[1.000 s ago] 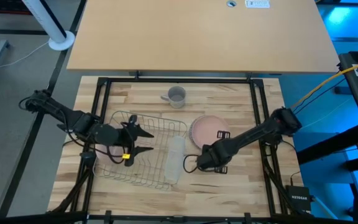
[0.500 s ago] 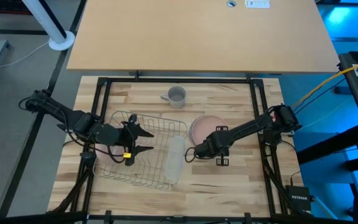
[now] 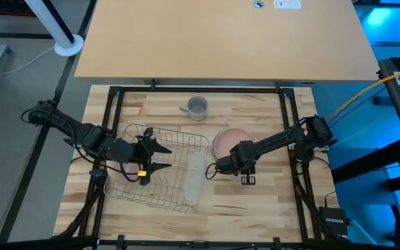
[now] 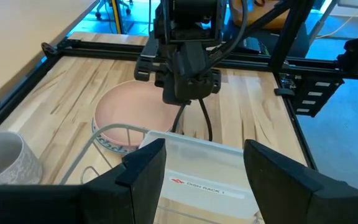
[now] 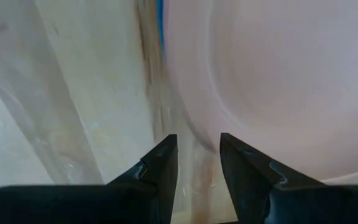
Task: Sort dishes
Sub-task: Put the pink plate in the dish rack
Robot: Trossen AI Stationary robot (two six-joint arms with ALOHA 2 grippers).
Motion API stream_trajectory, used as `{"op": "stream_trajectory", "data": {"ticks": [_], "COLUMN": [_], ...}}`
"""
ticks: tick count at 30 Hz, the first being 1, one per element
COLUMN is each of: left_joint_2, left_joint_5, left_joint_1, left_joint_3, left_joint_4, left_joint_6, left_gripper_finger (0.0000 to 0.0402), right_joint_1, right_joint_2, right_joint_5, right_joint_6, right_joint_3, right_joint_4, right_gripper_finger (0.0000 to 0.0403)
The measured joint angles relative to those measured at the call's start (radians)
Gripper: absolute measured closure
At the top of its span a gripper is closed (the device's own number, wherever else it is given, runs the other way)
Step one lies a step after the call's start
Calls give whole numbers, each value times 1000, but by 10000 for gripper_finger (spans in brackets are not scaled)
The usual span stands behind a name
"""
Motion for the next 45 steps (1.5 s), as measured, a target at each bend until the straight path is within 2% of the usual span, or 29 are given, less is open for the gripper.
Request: {"op": "stream_trajectory", "data": {"ticks": [4, 15, 20, 36, 39, 45], "left_joint_2": [0, 0, 0, 0, 0, 0], "left_joint_5": [0, 0, 0, 0, 0, 0], "left_joint_1": [0, 0, 0, 0, 0, 0], "left_joint_3": [0, 0, 0, 0, 0, 0], "left_joint_4": [0, 0, 0, 0, 0, 0], "left_joint_6": [0, 0, 0, 0, 0, 0], "left_gripper_finger": [194, 194, 194, 194, 194, 194], "right_joint_1": [0, 1, 1, 2, 2, 2], "right_joint_2": [0, 0, 0, 0, 0, 0], "right_joint_5": [-3, 5, -8, -10, -10, -31], "right_joint_6": [-23, -25, -22, -22, -22, -14], "right_joint_3": [0, 0, 0, 0, 0, 0], "right_joint_4": [11, 60, 70, 72, 72, 78], "right_gripper_finger": [292, 377, 398, 387, 368, 302]}}
